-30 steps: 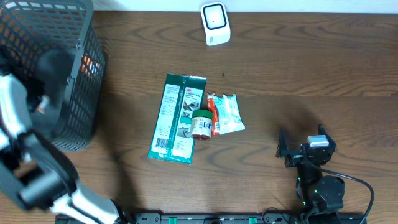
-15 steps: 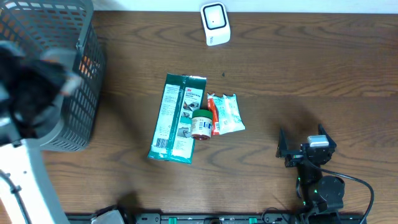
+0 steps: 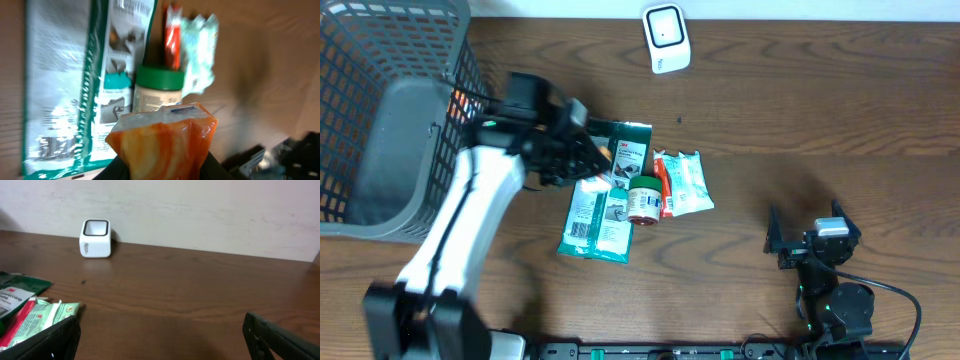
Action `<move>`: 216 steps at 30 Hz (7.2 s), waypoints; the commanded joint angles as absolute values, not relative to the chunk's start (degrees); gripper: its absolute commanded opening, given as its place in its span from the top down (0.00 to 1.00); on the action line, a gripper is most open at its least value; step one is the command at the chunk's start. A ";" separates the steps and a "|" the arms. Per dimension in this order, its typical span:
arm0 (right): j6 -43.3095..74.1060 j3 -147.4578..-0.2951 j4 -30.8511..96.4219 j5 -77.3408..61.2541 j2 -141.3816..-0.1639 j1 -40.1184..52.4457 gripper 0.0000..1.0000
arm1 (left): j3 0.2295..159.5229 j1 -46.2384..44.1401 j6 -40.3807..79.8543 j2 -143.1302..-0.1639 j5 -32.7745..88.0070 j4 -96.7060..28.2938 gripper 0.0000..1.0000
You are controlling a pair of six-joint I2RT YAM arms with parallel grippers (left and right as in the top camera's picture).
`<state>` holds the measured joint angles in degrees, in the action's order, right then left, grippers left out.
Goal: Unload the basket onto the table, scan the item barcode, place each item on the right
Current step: 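Carry the orange tissue pack onto the gloves pack and release it, then move the left gripper back into the basket over the second tissue pack, then grasp the second orange Kleenex tissue pack with the left gripper, then carry the tissue pack out and set it beside the first one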
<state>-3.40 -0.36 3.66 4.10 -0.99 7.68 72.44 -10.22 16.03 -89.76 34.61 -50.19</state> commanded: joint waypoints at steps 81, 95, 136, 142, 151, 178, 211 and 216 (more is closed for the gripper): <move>-3.51 -0.32 3.88 4.40 -0.75 7.90 0.01 | 85.25 23.20 20.64 -119.37 13.43 -24.18 0.45; -3.49 -0.32 3.88 4.40 -0.75 7.90 0.01 | 85.34 28.05 20.38 -119.42 17.58 -22.24 0.93; -3.51 -0.32 3.88 4.40 -0.75 7.92 0.01 | 85.34 25.04 17.85 -118.54 15.31 -22.59 0.93; -3.51 -0.32 3.90 4.40 -0.75 7.90 0.01 | 85.47 25.28 17.87 -107.50 15.14 -22.59 0.93; -3.51 -0.32 3.90 4.43 -0.75 7.90 0.01 | 85.47 23.75 21.76 -77.97 16.91 -32.67 0.90; -3.49 -0.32 3.90 4.43 -0.75 7.92 0.01 | 65.47 -14.04 19.42 -80.09 17.54 -50.00 0.22; -3.49 -0.32 3.90 4.40 -0.75 7.90 0.01 | 74.48 -8.54 19.35 -62.39 2.94 -49.41 0.11; -3.49 -0.32 3.88 4.40 -0.75 7.90 0.01 | 74.48 -8.54 19.35 -62.48 2.94 -49.41 0.11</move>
